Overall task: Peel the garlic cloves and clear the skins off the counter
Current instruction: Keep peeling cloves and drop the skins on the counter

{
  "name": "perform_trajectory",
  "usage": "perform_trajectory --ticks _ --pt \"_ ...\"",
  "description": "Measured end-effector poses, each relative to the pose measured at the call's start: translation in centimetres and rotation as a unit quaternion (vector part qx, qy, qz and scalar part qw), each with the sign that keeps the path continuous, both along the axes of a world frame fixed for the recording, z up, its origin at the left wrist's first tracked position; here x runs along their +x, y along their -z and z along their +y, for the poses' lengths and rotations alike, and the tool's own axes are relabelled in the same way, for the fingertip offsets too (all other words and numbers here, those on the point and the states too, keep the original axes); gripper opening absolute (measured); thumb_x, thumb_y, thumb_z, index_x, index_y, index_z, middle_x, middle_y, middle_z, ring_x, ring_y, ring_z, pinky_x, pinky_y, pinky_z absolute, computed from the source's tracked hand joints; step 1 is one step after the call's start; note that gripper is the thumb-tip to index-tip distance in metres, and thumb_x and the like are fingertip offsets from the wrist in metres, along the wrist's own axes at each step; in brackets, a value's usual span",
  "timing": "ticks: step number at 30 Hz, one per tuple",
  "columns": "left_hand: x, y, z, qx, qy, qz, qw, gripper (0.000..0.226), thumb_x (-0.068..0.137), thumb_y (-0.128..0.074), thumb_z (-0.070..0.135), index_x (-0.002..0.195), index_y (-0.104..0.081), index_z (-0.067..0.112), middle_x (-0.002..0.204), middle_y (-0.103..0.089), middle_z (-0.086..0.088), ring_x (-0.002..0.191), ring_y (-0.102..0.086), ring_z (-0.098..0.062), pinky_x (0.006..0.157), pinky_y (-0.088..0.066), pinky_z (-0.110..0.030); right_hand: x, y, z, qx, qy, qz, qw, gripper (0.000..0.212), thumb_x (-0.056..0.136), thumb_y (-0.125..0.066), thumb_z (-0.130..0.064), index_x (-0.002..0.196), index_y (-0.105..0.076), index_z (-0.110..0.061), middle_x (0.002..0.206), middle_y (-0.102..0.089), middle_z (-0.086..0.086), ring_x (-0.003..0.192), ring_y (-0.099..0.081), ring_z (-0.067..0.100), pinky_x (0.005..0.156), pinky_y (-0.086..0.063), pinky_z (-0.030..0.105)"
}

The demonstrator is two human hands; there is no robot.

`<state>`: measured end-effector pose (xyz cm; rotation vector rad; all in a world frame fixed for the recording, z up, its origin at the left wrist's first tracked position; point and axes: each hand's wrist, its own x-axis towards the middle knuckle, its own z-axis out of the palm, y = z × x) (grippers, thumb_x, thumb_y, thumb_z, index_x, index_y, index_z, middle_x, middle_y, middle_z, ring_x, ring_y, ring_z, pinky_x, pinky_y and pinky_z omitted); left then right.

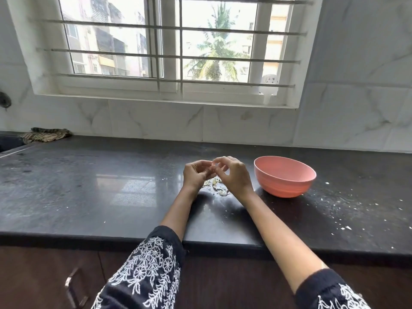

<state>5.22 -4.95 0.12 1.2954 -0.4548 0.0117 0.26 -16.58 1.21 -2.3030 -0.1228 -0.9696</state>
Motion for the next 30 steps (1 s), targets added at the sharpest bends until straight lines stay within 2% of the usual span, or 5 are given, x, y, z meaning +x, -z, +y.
perform_trajectory --ticks 5,13,23,27,30 --pt "0.04 0.12 0.03 0.043 -0.015 -0.06 0.997 0.013 0.077 -0.072 0.0 0.089 -0.07 0.001 0.065 -0.071 0.006 0.064 -0.066 -0.008 0.067 -0.055 -0.021 -0.27 -0.08 -0.13 -0.038 0.039 0.007 0.998 0.014 0.087 -0.06 -0.025 0.081 -0.068 -0.016 0.083 -0.065 -0.002 0.077 -0.052 0.011 0.064 -0.037 0.028" --pt "0.26 0.2 0.03 0.053 -0.039 -0.064 0.996 0.014 0.076 -0.071 -0.002 0.09 -0.07 -0.001 0.06 -0.069 0.008 0.058 -0.065 -0.005 0.062 -0.054 -0.018 -0.3 -0.21 -0.18 -0.046 0.027 0.017 0.998 0.015 0.088 -0.058 -0.021 0.085 -0.07 -0.012 0.083 -0.066 0.002 0.082 -0.056 0.018 0.066 -0.039 0.03" --pt "0.1 0.17 0.02 0.081 -0.041 -0.091 0.992 0.011 0.074 -0.074 0.001 0.084 -0.072 0.006 0.059 -0.069 0.008 0.061 -0.063 -0.012 0.071 -0.057 -0.032 -0.27 -0.22 0.32 -0.096 0.053 0.008 0.994 0.017 0.086 -0.058 -0.016 0.079 -0.064 -0.002 0.082 -0.064 0.011 0.085 -0.053 0.027 0.069 -0.04 0.037" --pt "0.07 0.24 -0.07 0.078 -0.036 -0.082 0.993 0.009 0.075 -0.073 0.0 0.083 -0.071 0.004 0.059 -0.069 0.007 0.059 -0.063 -0.008 0.069 -0.057 -0.029 -0.15 -0.08 0.17 -0.042 0.039 0.007 0.998 0.011 0.082 -0.062 -0.011 0.077 -0.064 -0.001 0.075 -0.063 0.01 0.076 -0.053 0.024 0.066 -0.038 0.033" --pt "0.07 0.17 -0.02 0.065 -0.029 -0.065 0.995 0.01 0.076 -0.071 -0.003 0.075 -0.069 0.007 0.059 -0.068 0.006 0.058 -0.064 -0.008 0.067 -0.058 -0.026 -0.32 -0.33 0.25 0.043 0.013 0.022 0.999 0.006 0.081 -0.063 -0.008 0.077 -0.064 -0.004 0.061 -0.056 -0.008 0.059 -0.05 0.009 0.057 -0.035 0.019"
